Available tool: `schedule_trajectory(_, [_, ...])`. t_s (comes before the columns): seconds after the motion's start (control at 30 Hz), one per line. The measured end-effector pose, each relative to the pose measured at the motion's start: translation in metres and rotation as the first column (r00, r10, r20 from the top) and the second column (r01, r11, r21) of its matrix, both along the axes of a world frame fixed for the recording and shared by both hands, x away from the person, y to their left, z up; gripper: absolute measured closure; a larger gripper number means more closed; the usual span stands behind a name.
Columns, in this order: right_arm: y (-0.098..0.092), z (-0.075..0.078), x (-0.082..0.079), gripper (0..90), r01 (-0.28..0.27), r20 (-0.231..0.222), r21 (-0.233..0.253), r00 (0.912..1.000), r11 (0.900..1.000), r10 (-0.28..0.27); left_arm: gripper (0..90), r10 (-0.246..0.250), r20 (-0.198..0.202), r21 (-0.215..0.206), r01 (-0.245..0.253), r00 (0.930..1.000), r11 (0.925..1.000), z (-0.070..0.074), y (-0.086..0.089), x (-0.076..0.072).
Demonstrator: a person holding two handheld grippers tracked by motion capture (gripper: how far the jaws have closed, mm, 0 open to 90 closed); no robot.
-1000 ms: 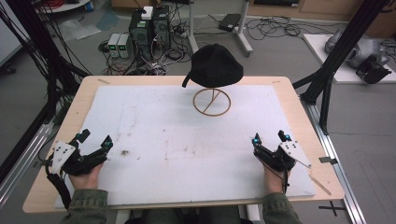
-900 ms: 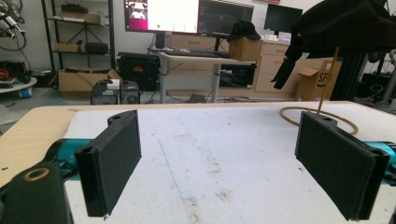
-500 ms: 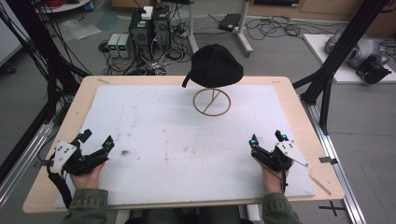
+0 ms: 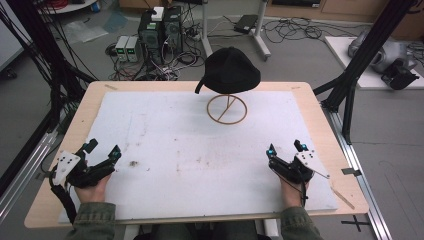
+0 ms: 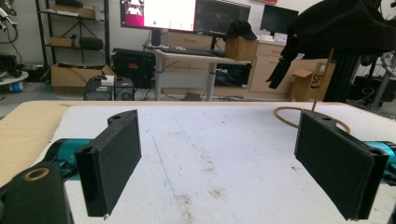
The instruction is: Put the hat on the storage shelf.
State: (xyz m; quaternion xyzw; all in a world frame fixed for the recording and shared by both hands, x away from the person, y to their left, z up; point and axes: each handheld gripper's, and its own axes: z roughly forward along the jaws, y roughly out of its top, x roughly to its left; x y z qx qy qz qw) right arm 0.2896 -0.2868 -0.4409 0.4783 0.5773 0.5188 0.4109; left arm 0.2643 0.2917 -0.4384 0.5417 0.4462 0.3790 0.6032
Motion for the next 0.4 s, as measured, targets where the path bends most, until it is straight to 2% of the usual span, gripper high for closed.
schedule_trajectory(0.4, [0.0008, -0.0003, -0.0012, 10.5, -0.003, -0.009, 0.002, 1.0, 1.0, 0.003, 14.9, -0.004, -0.016, -0.007, 0.004, 0.9999, 1.0, -0.0015, 0.0017, 0.0037])
